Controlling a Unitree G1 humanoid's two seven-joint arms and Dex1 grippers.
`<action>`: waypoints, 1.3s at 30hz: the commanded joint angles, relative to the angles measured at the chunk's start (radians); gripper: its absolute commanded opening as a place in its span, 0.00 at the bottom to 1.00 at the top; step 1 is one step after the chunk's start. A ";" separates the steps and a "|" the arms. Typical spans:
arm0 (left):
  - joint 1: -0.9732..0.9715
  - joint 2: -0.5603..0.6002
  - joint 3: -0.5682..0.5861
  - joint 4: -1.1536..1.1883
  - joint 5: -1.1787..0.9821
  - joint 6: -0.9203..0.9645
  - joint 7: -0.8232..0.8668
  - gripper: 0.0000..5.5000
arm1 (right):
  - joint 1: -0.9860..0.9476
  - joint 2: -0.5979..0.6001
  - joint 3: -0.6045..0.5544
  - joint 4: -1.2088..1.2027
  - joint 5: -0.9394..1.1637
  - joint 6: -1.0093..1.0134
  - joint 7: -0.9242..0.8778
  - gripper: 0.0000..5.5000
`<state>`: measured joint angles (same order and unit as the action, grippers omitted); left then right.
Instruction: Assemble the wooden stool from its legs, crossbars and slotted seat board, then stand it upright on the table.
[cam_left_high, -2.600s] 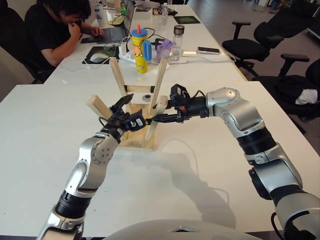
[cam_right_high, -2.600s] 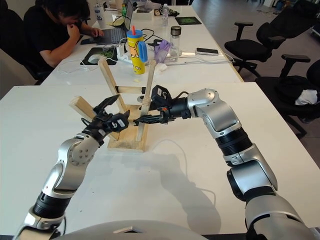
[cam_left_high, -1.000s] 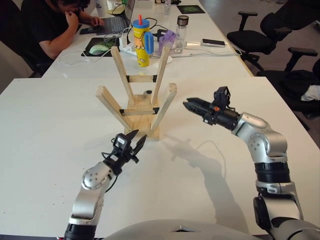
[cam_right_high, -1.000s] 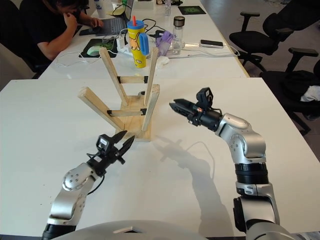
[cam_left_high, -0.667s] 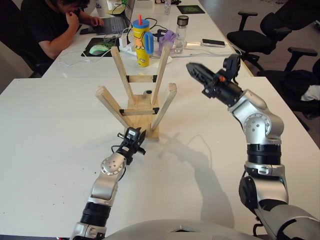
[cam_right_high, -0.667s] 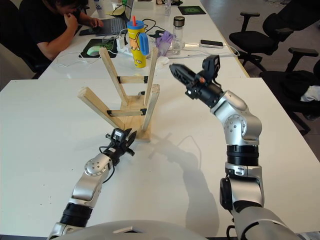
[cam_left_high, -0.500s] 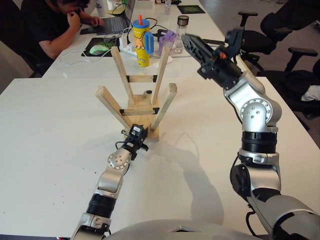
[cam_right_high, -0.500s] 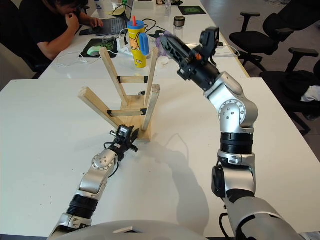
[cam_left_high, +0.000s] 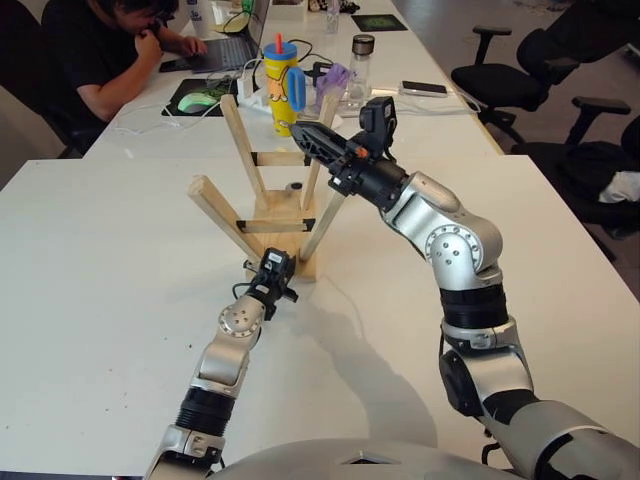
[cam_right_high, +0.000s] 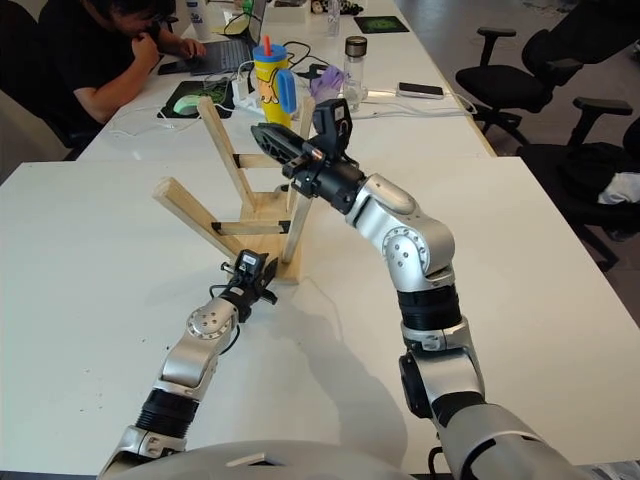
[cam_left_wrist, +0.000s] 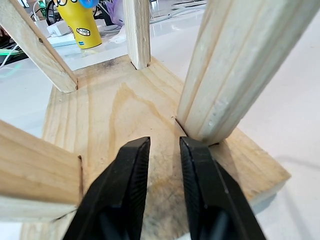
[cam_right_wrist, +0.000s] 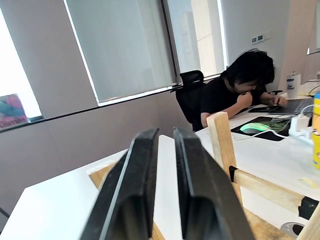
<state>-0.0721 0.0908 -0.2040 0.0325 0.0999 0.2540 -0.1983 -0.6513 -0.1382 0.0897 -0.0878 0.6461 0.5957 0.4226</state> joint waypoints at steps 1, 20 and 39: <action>0.072 0.021 0.005 0.024 0.009 0.111 0.003 0.21 | 0.074 0.038 0.000 0.116 -0.061 0.015 -0.059 0.10; 0.049 0.012 0.013 0.070 -0.012 0.123 0.013 0.21 | 0.286 -0.016 0.208 0.088 -0.086 0.241 -0.249 0.10; 0.038 -0.007 0.023 0.077 -0.052 0.164 0.012 0.21 | 0.221 -0.371 0.223 -0.011 -0.183 0.162 0.362 0.10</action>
<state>-0.0952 0.0664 -0.1748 0.0423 0.0395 0.3125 -0.1799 -0.4274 -0.5103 0.3135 0.0396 0.3505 0.6861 0.6729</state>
